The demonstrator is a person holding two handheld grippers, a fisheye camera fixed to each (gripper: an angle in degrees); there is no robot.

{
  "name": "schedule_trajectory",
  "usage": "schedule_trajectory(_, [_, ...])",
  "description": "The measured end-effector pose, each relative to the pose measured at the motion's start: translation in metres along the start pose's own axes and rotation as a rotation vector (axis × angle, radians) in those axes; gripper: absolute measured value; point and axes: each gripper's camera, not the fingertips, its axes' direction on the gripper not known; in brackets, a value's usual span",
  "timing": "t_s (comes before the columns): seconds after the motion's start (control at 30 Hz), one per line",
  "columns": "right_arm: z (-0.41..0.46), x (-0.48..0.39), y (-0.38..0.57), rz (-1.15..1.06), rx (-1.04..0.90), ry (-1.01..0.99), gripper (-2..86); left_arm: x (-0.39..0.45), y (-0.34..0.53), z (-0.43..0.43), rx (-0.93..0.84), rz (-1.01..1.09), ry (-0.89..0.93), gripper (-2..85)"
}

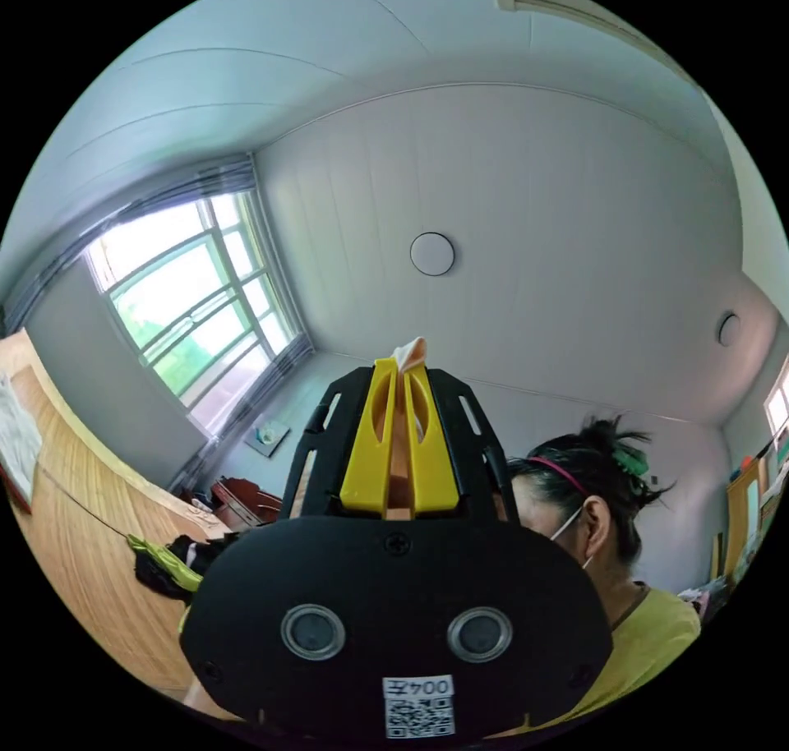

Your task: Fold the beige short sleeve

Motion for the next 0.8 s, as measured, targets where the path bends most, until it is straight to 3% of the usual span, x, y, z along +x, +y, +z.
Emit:
schedule_trajectory(0.1, [0.040, 0.038, 0.006, 0.068, -0.092, 0.059, -0.9, -0.051, -0.002, 0.005, -0.014, -0.066, -0.107, 0.9])
schedule_trajectory(0.27, [0.147, 0.199, 0.048, 0.379, -0.335, 0.191, -0.8, -0.197, 0.006, 0.026, -0.091, -0.297, -0.327, 0.8])
schedule_trajectory(0.43, [0.236, 0.327, 0.072, 0.583, -0.386, 0.335, -0.8, -0.361, -0.012, 0.087, -0.254, -0.435, -0.463, 0.7])
schedule_trajectory(0.63, [0.320, 0.330, -0.013, 0.346, -0.312, 0.323, -0.8, -0.367, -0.095, 0.167, -0.239, -0.220, -0.432, 0.8])
schedule_trajectory(0.8, [0.323, 0.298, -0.046, 0.131, -0.308, 0.210, -0.8, -0.330, -0.111, 0.152, -0.202, -0.081, -0.361, 1.0])
